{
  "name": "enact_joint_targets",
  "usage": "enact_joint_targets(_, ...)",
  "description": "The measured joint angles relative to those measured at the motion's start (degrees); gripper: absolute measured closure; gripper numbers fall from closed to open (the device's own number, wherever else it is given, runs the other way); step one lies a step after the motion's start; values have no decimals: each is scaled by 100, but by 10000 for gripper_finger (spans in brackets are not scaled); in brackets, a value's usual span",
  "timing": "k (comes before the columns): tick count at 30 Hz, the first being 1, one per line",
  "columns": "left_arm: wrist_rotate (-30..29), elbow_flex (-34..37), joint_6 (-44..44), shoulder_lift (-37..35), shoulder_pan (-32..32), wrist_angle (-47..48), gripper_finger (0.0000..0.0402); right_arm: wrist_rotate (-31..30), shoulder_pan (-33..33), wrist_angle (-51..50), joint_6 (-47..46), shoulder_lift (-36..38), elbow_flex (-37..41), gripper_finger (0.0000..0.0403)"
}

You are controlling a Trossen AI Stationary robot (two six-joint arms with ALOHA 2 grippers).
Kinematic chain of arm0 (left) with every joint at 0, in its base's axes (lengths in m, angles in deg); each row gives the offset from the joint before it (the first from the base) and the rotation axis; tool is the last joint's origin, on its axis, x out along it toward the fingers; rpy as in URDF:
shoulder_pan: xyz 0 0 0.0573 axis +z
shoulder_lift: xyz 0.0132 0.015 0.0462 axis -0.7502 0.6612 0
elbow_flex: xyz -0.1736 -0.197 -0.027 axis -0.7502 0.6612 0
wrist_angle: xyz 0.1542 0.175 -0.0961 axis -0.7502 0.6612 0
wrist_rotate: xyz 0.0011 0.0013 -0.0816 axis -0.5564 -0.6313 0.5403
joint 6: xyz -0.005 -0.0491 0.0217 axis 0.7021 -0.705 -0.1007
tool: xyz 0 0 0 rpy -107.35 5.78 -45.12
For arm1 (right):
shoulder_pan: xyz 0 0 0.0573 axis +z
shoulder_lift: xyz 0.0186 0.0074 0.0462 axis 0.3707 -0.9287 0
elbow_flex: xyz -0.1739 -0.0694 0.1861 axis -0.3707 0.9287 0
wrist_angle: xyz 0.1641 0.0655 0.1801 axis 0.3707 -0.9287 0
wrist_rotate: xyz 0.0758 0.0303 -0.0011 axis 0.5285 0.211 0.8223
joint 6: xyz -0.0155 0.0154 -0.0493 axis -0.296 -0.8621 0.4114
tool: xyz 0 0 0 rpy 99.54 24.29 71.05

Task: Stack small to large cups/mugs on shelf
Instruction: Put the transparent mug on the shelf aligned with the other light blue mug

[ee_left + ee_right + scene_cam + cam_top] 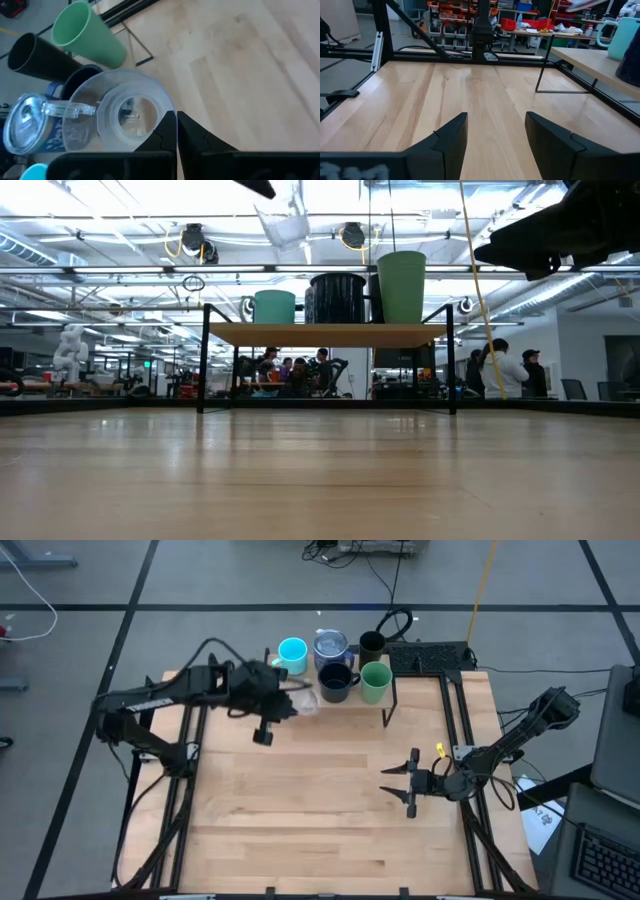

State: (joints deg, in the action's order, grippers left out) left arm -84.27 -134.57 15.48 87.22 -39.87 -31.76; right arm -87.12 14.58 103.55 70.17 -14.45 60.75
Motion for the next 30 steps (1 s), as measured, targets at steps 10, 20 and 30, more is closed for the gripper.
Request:
enact_joint_targets(10,921,-720,762,-3,1188,607,401,0,0,-2,0,0,0,214)
enact_joint_targets(20,1330,-1463,1415,305,1600,1165,401,-1,0,0,-3,0,0,214)
enact_joint_targets(30,1314,-2170,2128,1335,1713,2367,401,-2,0,0,-20,0,0,214)
